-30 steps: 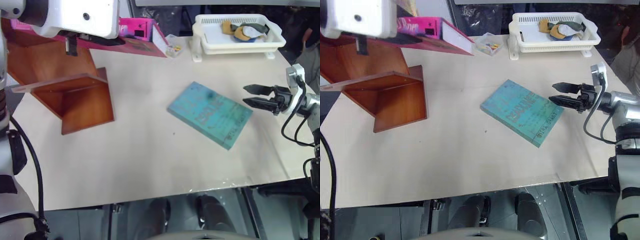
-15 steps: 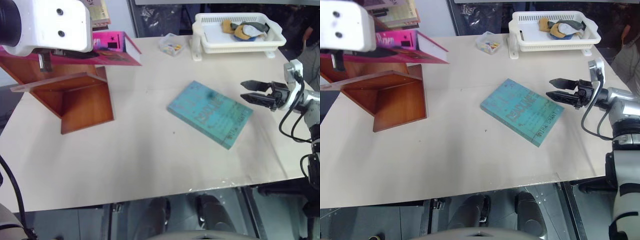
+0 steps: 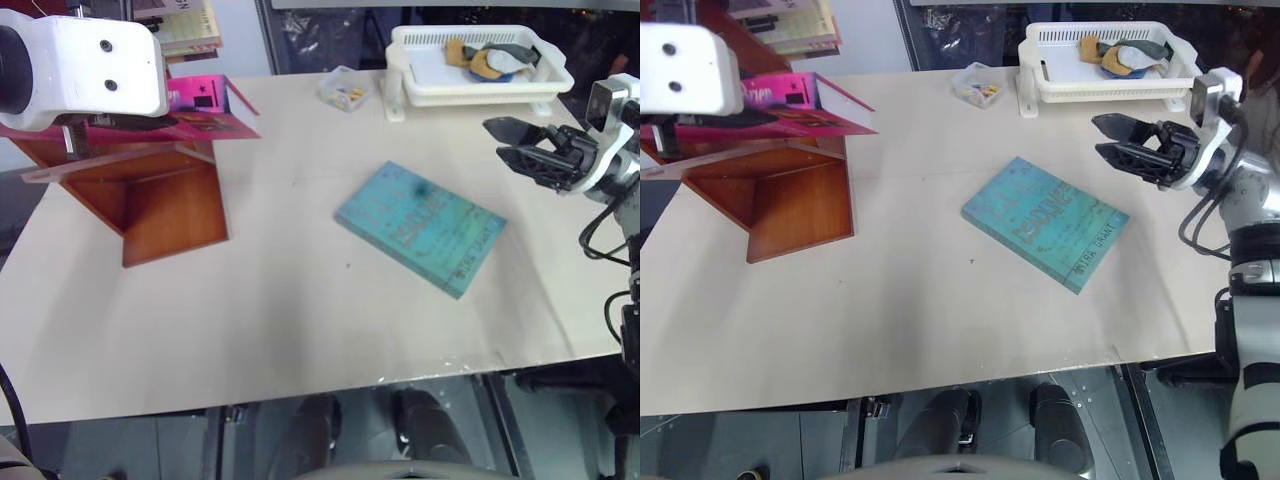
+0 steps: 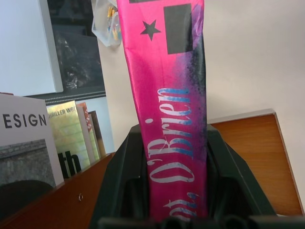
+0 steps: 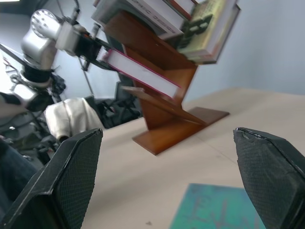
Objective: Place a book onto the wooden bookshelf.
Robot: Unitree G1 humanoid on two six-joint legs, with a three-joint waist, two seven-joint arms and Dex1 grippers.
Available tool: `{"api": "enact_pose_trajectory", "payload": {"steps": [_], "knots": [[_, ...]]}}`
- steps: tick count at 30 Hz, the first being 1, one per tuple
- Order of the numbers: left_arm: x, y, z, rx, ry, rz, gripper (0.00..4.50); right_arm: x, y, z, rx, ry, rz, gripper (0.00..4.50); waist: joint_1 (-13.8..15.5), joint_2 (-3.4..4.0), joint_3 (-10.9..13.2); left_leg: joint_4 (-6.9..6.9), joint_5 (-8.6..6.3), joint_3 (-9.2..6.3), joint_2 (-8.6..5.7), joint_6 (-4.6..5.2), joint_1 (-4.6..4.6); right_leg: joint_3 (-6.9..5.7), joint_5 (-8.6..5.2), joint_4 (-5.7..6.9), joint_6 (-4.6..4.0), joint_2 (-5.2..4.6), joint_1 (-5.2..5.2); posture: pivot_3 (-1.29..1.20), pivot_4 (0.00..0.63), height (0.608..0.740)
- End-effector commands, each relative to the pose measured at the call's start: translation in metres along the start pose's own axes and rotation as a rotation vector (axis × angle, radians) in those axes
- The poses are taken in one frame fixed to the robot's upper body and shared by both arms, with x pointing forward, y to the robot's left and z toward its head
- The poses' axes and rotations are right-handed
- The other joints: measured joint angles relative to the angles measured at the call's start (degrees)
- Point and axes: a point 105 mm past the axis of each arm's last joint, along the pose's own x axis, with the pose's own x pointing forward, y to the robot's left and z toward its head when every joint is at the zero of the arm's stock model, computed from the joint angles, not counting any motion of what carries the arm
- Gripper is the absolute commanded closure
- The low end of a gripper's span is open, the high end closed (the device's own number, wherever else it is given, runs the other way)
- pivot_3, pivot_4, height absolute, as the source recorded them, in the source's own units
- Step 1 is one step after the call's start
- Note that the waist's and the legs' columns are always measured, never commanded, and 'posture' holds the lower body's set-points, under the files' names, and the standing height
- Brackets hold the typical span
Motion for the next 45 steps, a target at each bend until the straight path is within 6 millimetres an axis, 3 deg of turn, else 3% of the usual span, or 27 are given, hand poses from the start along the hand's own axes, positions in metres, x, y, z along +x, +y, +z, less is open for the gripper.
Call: {"api": "enact_pose_trajectory", "payload": {"steps": [1, 15, 31, 45], "knots": [[-0.017, 0.013, -0.004, 0.005, 0.026, 0.089, 3.24, -0.002, 0.014, 0.015, -0.031, -0.013, 0.082, 0.00, 0.0, 0.00, 0.0, 0.00, 0.00, 0.00, 0.00, 0.00, 0.00, 0.00, 0.00, 0.00, 0.00, 0.00, 0.00, 0.00, 0.150, 0.740], [-0.025, 0.015, -0.015, -0.069, 0.061, 0.128, 3.24, -0.009, 0.008, 0.009, -0.029, 0.006, 0.036, 0.00, -0.1, 0.01, 0.0, 0.00, -0.01, 0.03, 0.01, 0.02, -0.01, 0.01, 0.00, 0.00, 0.00, 0.01, -0.02, 0.00, 0.150, 0.740], [-0.020, -0.009, -0.021, -0.114, 0.030, 0.083, 3.24, -0.014, 0.006, 0.014, -0.026, -0.017, 0.017, 0.00, -0.1, 0.01, 0.0, 0.01, -0.01, 0.10, 0.03, 0.02, 0.00, 0.10, 0.00, 0.03, -0.01, -0.01, -0.07, 0.00, 0.150, 0.740], [-0.016, -0.013, -0.041, -0.168, 0.075, 0.087, 3.24, -0.015, 0.004, 0.011, -0.030, 0.003, 0.004, 0.00, -0.1, 0.02, 0.0, -0.04, -0.02, 0.29, 0.03, 0.03, 0.01, 0.29, 0.00, 0.07, -0.01, -0.01, -0.17, 0.00, 0.150, 0.740]]}}
